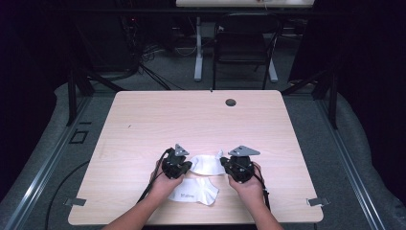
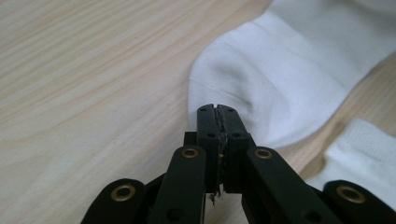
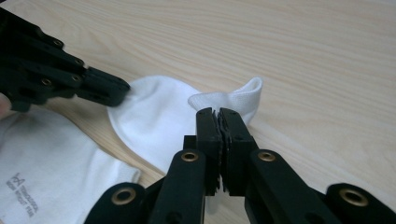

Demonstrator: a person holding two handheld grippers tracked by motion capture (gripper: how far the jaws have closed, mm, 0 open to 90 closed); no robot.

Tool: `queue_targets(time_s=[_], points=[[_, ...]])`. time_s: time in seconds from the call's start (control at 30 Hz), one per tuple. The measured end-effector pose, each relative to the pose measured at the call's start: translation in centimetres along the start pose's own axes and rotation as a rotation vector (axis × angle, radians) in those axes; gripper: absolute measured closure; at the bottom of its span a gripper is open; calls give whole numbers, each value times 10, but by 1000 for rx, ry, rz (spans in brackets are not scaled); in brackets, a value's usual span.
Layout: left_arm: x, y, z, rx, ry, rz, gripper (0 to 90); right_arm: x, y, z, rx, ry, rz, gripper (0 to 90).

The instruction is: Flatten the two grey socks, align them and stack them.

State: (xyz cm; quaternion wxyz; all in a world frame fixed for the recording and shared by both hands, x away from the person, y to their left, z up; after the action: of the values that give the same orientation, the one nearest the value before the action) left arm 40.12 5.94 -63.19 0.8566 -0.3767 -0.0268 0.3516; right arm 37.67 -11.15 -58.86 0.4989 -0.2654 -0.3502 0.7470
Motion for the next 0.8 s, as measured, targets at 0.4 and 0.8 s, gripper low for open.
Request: queue_targets(time_s=[0.4,0.8], points=[[16,6,10,-3,-32,25,890,-13,31,-16,99,33,-17,870],[27,14,21,-9,-37,49,887,-19,24,-3,67,43,-86,824]])
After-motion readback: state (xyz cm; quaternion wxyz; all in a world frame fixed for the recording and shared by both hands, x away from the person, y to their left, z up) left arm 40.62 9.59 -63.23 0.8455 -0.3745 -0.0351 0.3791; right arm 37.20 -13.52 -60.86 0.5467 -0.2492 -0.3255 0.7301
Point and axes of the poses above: each handheld gripper's, and its own axes: z roughly backward along the jaws, y roughly out of its underside, x roughly to its left, the point moved 8 cm from there along -z, roughly forward along the jaws, and after that the axes turned 13 degrees about y, right-handed, at the moved point
